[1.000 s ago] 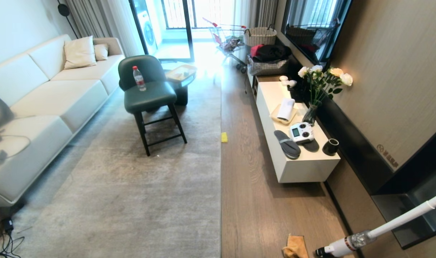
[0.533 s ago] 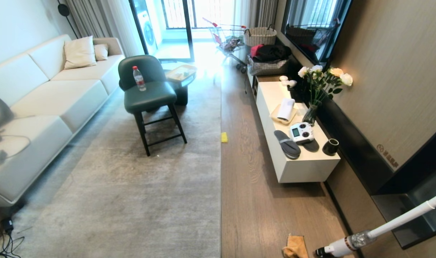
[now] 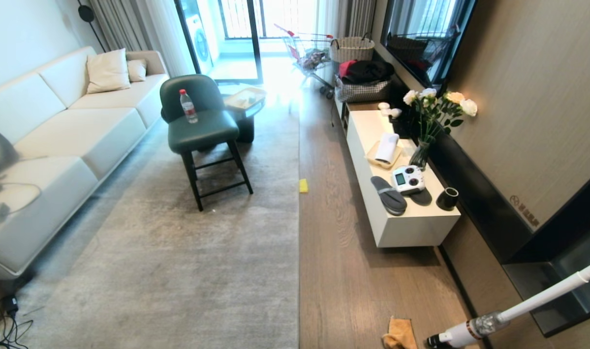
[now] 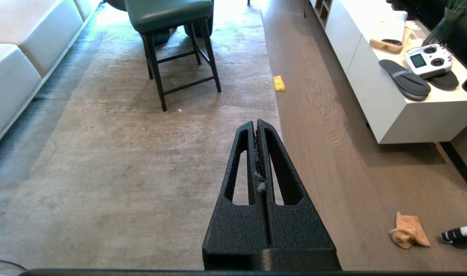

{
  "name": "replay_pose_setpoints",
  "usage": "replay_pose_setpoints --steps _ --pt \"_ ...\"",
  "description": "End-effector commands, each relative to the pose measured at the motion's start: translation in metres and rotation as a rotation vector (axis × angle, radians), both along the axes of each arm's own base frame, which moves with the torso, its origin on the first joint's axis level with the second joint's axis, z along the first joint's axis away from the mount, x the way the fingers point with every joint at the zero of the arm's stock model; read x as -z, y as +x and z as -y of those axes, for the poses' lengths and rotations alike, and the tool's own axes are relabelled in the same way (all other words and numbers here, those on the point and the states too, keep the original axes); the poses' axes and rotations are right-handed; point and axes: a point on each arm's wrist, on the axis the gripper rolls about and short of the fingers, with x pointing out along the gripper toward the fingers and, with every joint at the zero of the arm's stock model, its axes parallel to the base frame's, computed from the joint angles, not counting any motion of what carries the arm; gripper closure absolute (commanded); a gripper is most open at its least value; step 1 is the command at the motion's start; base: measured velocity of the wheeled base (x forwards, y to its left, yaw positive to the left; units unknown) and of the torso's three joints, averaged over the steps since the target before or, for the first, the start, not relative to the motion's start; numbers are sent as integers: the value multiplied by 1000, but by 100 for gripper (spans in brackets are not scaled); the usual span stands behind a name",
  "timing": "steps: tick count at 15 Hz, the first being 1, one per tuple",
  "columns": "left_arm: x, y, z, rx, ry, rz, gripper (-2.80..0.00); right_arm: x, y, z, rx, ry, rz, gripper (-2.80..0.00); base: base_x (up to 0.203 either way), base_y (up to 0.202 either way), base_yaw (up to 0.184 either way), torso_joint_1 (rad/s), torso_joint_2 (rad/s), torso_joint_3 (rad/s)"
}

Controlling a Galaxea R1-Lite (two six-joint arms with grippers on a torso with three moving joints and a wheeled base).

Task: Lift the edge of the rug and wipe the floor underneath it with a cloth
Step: Lift up the carpet

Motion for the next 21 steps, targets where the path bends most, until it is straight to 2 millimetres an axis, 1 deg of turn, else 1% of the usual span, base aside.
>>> replay_pose_setpoints --steps 1,17,21 --pt "0 0 0 1 -2 -1 0 0 0 0 0 0 1 0 0 0 0 0 0 0" --pt "0 0 0 -1 -2 0 0 0 0 0 0 0 0 0 0 0 0 0 0 0" --pt "0 0 0 -1 0 0 0 0 0 0 0 3 0 0 0 0 0 -60 131 80"
